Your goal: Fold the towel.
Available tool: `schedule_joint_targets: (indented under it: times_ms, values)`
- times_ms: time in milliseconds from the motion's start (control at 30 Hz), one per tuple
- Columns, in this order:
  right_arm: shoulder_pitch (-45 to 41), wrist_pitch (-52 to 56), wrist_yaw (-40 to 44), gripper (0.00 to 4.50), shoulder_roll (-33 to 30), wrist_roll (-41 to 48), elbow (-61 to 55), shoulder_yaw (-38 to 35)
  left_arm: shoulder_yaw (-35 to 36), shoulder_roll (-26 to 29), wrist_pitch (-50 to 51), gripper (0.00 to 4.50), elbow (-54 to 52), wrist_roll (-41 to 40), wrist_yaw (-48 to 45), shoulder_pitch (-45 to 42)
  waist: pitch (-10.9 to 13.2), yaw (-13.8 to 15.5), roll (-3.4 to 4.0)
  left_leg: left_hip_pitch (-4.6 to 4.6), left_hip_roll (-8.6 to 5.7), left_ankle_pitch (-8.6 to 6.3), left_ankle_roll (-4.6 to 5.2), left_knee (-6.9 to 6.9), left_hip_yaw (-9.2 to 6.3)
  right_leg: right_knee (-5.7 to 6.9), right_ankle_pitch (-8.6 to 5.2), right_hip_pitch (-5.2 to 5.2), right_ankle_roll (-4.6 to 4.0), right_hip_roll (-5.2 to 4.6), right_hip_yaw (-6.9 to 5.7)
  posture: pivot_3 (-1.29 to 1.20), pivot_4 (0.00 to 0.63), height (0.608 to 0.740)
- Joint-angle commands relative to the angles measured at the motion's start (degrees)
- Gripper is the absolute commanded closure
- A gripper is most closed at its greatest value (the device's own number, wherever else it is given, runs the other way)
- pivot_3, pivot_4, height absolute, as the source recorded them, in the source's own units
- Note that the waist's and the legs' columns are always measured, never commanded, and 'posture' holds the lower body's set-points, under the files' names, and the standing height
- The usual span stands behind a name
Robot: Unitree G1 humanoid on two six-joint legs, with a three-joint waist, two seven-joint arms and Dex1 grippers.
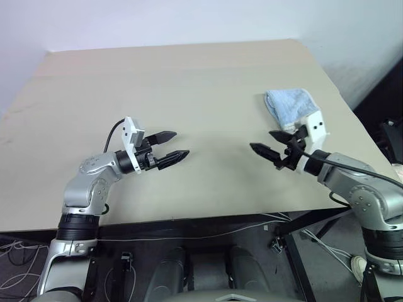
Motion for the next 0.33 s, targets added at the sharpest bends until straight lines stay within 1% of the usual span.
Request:
schedule_joint_targets:
  times_ms: [33, 133, 233, 333]
  values:
    - [-3.0, -9.1, 5.6, 0.29, 4.0, -2.5, 1.6, 1.0, 2.5, 2.2, -0.4, 0.00, -6.8, -0.4, 1.4, 3.9, 0.0, 0.0, -0.01, 0.00, 0.00, 0.00, 0.00, -0.01, 0.00, 0.00, -0.01, 0.01, -0.03, -0.01, 0.01, 0.00, 0.150, 0.740]
    - [-4.4, -14.0, 8.2, 0.29, 7.4, -4.8, 4.7, 1.7, 4.6, 3.3, 0.2, 0.00, -10.9, -1.5, 3.4, 8.4, 0.0, 0.3, 0.00, 0.00, 0.03, -0.01, -0.01, -0.07, -0.02, 0.00, -0.01, -0.04, -0.04, -0.07, 0.03, 0.00, 0.150, 0.740]
    - [-5.4, -17.8, 14.4, 0.29, 8.3, -7.3, 9.4, 4.6, 6.2, 3.6, 0.7, 0.00, -15.1, -1.9, 5.9, 13.1, 0.0, 1.2, 0.00, -0.02, 0.05, -0.01, -0.03, -0.09, -0.03, -0.01, -0.01, -0.08, -0.05, -0.09, 0.02, 0.00, 0.150, 0.740]
    - [-8.1, -20.8, 16.3, 0.29, 10.3, -9.9, 13.7, 5.9, 7.6, 3.3, 2.1, 0.00, -17.8, -4.0, 8.2, 14.7, 0.0, 1.6, 0.00, -0.02, 0.05, -0.02, -0.04, -0.09, -0.03, -0.03, -0.07, -0.08, -0.16, -0.14, 0.02, 0.00, 0.150, 0.740]
